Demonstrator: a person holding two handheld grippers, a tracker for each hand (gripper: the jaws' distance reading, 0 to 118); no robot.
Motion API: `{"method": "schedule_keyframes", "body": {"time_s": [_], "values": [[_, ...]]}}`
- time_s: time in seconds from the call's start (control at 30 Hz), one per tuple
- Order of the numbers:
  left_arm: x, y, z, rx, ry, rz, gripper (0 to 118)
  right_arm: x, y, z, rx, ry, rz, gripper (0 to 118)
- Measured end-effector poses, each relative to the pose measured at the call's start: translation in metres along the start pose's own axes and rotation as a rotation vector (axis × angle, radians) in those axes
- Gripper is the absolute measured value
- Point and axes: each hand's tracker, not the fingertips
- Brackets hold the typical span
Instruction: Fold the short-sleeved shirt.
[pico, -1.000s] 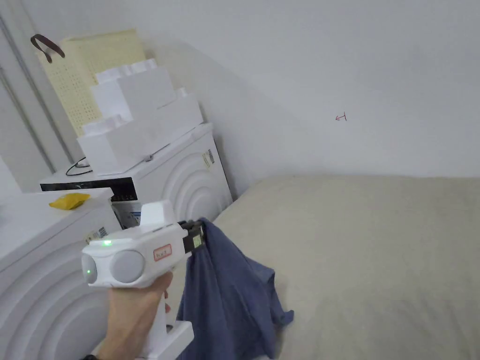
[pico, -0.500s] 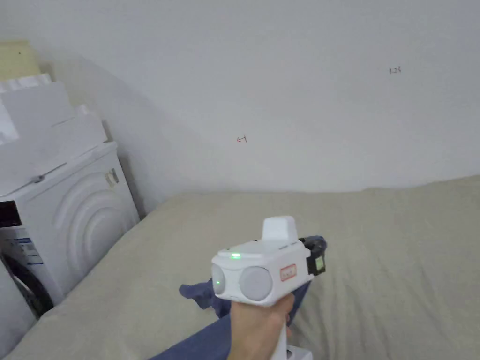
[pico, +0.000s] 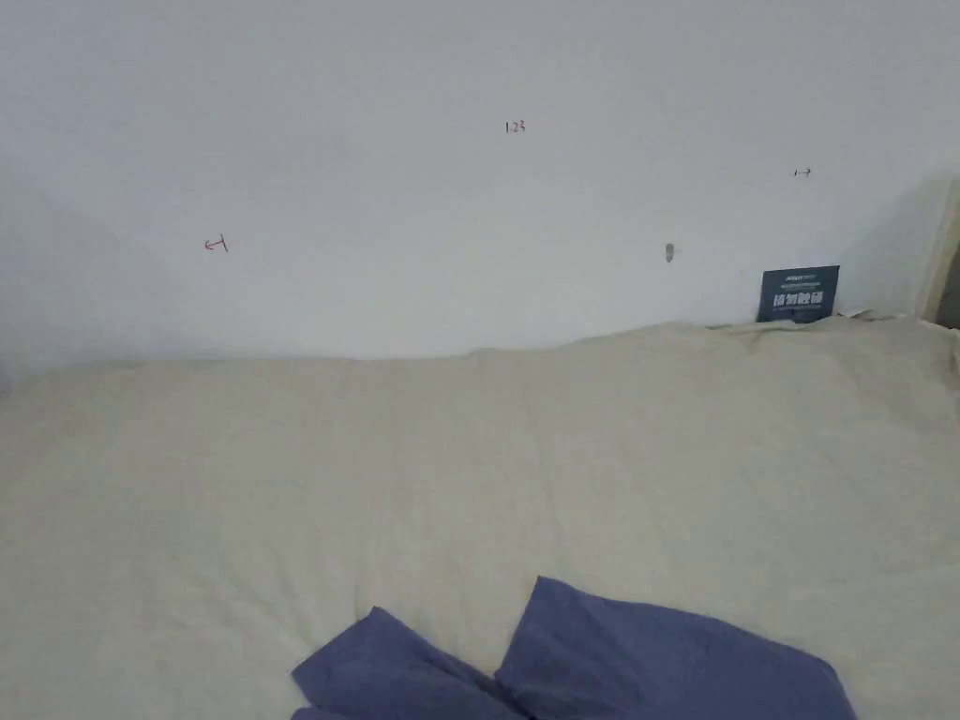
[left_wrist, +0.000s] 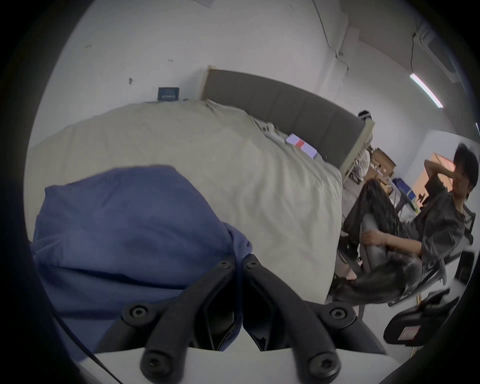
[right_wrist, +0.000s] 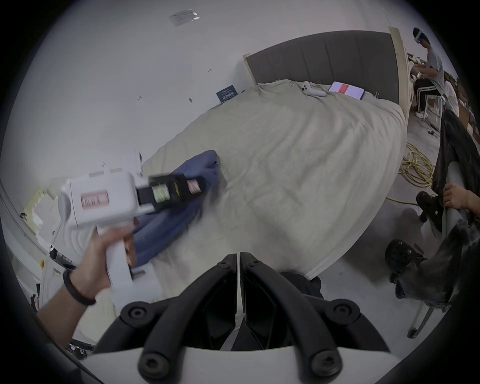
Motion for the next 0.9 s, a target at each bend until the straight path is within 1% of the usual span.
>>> {"method": "schedule_keyframes", "body": {"time_s": [0.03,0.07,0.13,0.2,0.23,0.3,0.33,0.37,0.4,0.43,0.47,0.5,0.53,0.57,0.6,0.7,0.8,0.9], "values": [[0.001,-0.006,-0.002,-0.025,0.0,-0.006,1,-0.001,0.0,-0.002,0.002,0.0,0.002,2],[-0.005,-0.014,-0.001,-0.01,0.019,-0.011,7,-0.002,0.001,-0.002,0.003,0.0,0.011,2],[-0.021,-0.018,0.013,-0.01,0.032,0.003,36,-0.008,0.004,-0.003,0.01,0.013,0.058,2],[-0.041,-0.014,0.05,0.073,0.07,0.012,72,-0.024,0.013,-0.004,0.032,0.038,0.172,2],[-0.057,-0.01,0.076,0.102,0.14,0.018,77,-0.032,0.017,-0.003,0.056,0.054,0.224,2],[-0.08,-0.005,0.138,0.224,0.199,0.023,78,-0.053,0.028,-0.006,0.085,0.084,0.294,2],[-0.091,-0.004,0.176,0.245,0.244,0.062,79,-0.066,0.034,-0.007,0.105,0.121,0.326,2],[-0.1,-0.006,0.214,0.306,0.279,0.104,82,-0.079,0.039,-0.008,0.113,0.157,0.351,2],[-0.107,-0.011,0.247,0.378,0.298,0.132,90,-0.091,0.043,-0.009,0.119,0.185,0.371,2],[-0.112,-0.02,0.282,0.43,0.328,0.164,97,-0.105,0.048,-0.012,0.13,0.213,0.386,2],[-0.115,-0.03,0.312,0.47,0.379,0.204,100,-0.118,0.051,-0.012,0.139,0.243,0.404,2],[-0.116,-0.041,0.341,0.517,0.438,0.237,100,-0.131,0.052,-0.012,0.148,0.275,0.419,2],[-0.117,-0.054,0.366,0.577,0.468,0.239,100,-0.142,0.053,-0.013,0.152,0.308,0.42,2],[-0.118,-0.066,0.388,0.596,0.487,0.253,100,-0.151,0.054,-0.014,0.145,0.341,0.421,2],[-0.117,-0.077,0.406,0.597,0.525,0.299,100,-0.16,0.053,-0.014,0.142,0.36,0.424,2],[-0.104,-0.111,0.443,0.673,0.581,0.375,100,-0.179,0.047,-0.01,0.165,0.392,0.473,2],[-0.088,-0.134,0.46,0.67,0.604,0.381,100,-0.191,0.041,-0.006,0.163,0.397,0.502,2],[-0.075,-0.145,0.465,0.678,0.642,0.378,99,-0.194,0.036,-0.002,0.168,0.408,0.515,2]]}}
